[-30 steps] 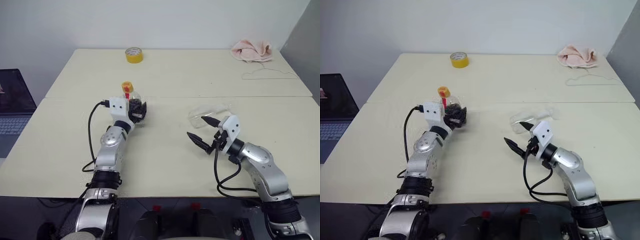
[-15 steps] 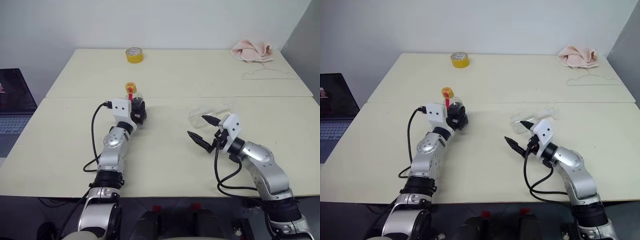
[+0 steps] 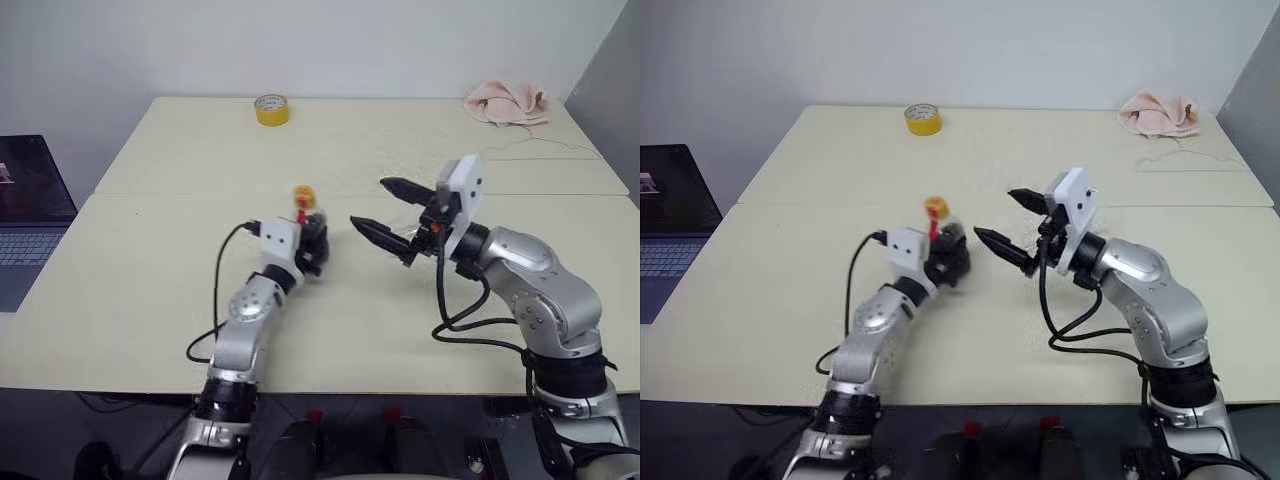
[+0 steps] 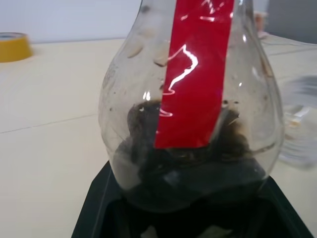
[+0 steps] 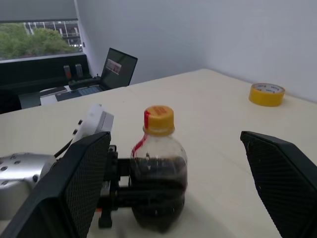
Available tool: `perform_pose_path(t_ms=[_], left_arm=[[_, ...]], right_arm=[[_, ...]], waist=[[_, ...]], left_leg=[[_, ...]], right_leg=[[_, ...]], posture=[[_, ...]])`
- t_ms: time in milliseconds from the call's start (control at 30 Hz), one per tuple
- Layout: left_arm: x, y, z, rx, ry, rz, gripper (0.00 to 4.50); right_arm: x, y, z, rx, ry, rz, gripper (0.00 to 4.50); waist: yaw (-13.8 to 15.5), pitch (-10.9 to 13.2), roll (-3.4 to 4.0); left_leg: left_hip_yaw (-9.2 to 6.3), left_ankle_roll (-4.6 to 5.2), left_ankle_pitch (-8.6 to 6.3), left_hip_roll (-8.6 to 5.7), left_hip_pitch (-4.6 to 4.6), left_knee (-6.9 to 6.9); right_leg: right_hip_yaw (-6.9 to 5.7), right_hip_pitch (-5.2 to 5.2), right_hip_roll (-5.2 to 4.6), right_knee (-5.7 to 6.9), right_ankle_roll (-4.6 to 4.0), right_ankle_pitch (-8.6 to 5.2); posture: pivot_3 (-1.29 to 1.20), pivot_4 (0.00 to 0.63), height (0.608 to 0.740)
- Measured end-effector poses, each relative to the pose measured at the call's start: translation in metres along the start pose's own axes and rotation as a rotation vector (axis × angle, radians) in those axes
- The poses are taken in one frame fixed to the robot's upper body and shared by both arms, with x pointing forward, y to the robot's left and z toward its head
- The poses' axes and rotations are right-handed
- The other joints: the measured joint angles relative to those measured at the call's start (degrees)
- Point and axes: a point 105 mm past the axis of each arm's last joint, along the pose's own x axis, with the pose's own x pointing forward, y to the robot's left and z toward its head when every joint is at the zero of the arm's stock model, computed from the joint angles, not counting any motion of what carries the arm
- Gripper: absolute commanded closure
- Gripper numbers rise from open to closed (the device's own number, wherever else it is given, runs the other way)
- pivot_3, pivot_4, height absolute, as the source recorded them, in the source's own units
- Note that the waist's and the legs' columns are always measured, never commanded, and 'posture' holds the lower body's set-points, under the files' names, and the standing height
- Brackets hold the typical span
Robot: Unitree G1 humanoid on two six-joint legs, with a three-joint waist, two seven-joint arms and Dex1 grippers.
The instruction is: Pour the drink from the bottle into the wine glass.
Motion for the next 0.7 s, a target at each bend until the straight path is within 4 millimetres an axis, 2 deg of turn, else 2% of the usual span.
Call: perform_pose_path(t_ms=[100, 233, 700], left_arm=[[0.000, -0.014, -0.001, 0.049, 0.014, -0.033, 2.95], [-0.001, -0.018, 0.000, 0.104, 0.019, -0.061, 3.01], [-0.005, -0.029, 0.001, 0.100, -0.014, -0.079, 3.24]], right_arm=[[0.008, 0.012, 0.003, 0.013, 0.000, 0.042, 0.00], [0.015, 0.022, -0.003, 0.034, 0.023, 0.078, 0.00], [0.028, 0.012, -0.019, 0.064, 0.119, -0.004, 0.00]], waist=[[-0.06, 0.00, 0.00], [-0.07, 0.00, 0.00], [-0.17, 0.00, 0.00]], left_leg=[[0.00, 0.00, 0.00, 0.02, 0.00, -0.01], [0.02, 0.00, 0.00, 0.00, 0.00, -0.01], [0.04, 0.00, 0.00, 0.00, -0.01, -0.02]], right_leg=[[-0.01, -0.02, 0.01, 0.01, 0.00, 0.00], [0.01, -0.01, 0.00, 0.00, 0.00, 0.00], [0.01, -0.05, 0.00, 0.00, 0.00, 0.00]], posture=[[0.00, 0.150, 0.740], [0.00, 0.150, 0.740], [0.00, 0.150, 0.740]])
